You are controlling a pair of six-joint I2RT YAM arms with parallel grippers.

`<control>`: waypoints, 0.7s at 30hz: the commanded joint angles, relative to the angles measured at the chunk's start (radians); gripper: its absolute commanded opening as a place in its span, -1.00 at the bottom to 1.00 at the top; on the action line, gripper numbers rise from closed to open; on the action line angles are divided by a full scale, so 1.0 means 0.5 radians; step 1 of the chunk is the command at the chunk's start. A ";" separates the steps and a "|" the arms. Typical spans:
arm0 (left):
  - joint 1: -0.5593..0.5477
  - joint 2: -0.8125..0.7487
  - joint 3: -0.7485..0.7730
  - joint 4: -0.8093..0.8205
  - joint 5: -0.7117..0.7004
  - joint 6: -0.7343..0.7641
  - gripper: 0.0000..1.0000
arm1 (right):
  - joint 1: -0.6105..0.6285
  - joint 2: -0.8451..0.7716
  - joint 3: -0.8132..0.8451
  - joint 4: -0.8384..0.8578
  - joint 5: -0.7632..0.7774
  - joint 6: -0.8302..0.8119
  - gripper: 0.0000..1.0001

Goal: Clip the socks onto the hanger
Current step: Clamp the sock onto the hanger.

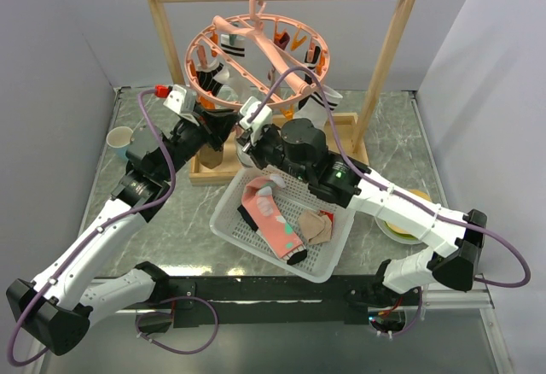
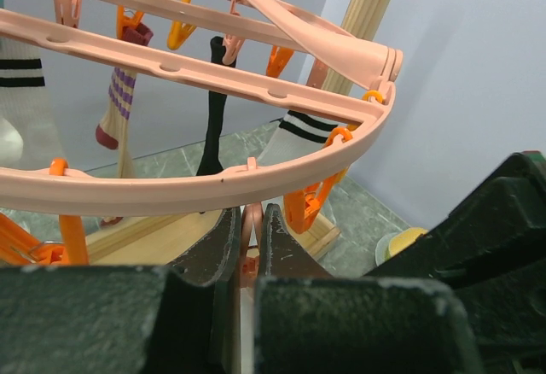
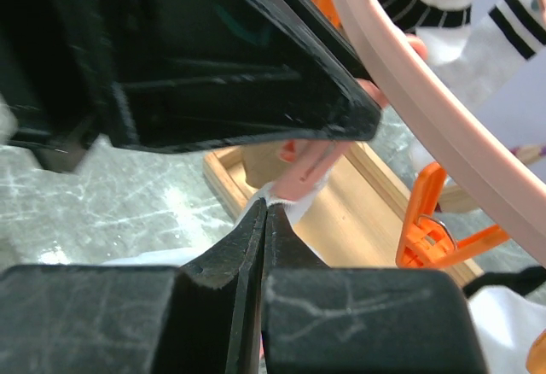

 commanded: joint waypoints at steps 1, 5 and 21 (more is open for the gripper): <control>-0.014 -0.008 -0.025 -0.007 0.006 0.023 -0.98 | 0.048 -0.090 0.031 0.186 0.031 0.017 -1.00; -0.017 -0.011 -0.028 -0.026 0.000 0.029 -0.98 | 0.063 -0.121 0.018 0.226 0.056 0.014 -1.00; -0.017 -0.027 -0.050 -0.017 0.003 0.023 -0.98 | 0.063 -0.161 0.006 0.266 0.142 -0.044 -1.00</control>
